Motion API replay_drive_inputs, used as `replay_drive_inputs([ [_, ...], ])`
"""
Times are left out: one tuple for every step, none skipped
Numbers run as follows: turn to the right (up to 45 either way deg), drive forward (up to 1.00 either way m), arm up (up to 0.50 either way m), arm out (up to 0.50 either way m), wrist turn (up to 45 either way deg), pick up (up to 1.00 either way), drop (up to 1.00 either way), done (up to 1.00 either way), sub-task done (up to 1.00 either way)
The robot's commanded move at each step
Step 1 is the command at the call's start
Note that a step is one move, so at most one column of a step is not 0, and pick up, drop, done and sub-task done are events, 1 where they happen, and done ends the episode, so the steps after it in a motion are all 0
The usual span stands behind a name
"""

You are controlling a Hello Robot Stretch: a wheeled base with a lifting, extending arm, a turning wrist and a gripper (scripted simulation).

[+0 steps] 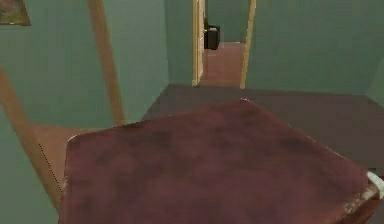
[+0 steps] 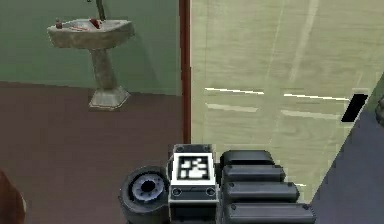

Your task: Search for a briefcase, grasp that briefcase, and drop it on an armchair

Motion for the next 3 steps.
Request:
replay_drive_inputs([
  [0.0, 0.4, 0.0, 0.0, 0.0, 0.0, 0.0, 0.0, 0.0],
  [-15.0, 0.0, 0.0, 0.0, 0.0, 0.0, 0.0, 0.0, 0.0],
  [0.0, 0.75, 0.0, 0.0, 0.0, 0.0, 0.0, 0.0, 0.0],
])
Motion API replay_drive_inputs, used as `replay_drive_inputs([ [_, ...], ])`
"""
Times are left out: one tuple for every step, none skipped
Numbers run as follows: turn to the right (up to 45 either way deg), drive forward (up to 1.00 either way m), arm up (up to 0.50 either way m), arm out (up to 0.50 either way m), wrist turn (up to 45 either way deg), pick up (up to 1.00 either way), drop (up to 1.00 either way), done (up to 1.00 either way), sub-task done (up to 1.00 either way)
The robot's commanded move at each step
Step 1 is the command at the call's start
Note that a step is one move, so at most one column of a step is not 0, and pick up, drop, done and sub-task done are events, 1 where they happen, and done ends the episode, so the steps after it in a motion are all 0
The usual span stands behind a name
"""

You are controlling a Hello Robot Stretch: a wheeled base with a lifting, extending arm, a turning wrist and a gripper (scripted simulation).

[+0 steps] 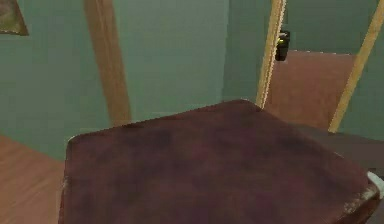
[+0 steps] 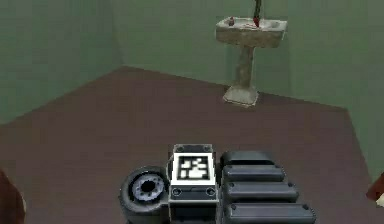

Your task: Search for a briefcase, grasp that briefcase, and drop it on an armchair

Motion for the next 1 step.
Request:
replay_drive_inputs([
  [-36.0, 0.0, 0.0, 0.0, 0.0, 0.0, 0.0, 0.0, 0.0],
])
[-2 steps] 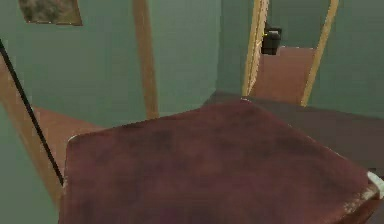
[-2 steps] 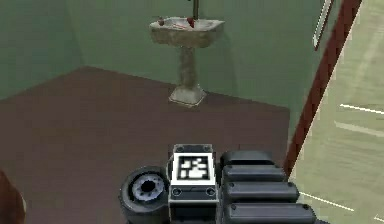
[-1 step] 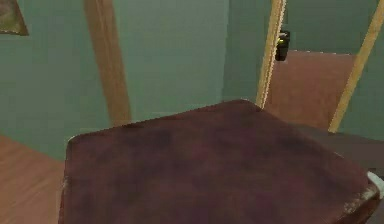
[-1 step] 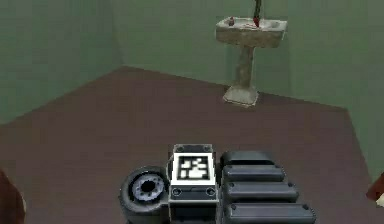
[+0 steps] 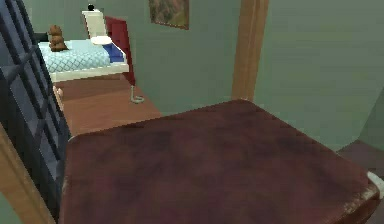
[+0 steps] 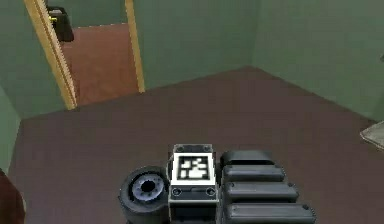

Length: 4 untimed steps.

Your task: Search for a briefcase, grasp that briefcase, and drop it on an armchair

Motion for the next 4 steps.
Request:
replay_drive_inputs([
  [0.0, 0.05, 0.0, 0.0, 0.0, 0.0, 0.0, 0.0, 0.0],
  [12.0, 0.0, 0.0, 0.0, 0.0, 0.0, 0.0, 0.0, 0.0],
  [0.0, 0.1, 0.0, 0.0, 0.0, 0.0, 0.0, 0.0, 0.0],
  [-3.0, 0.0, 0.0, 0.0, 0.0, 0.0, 0.0, 0.0, 0.0],
])
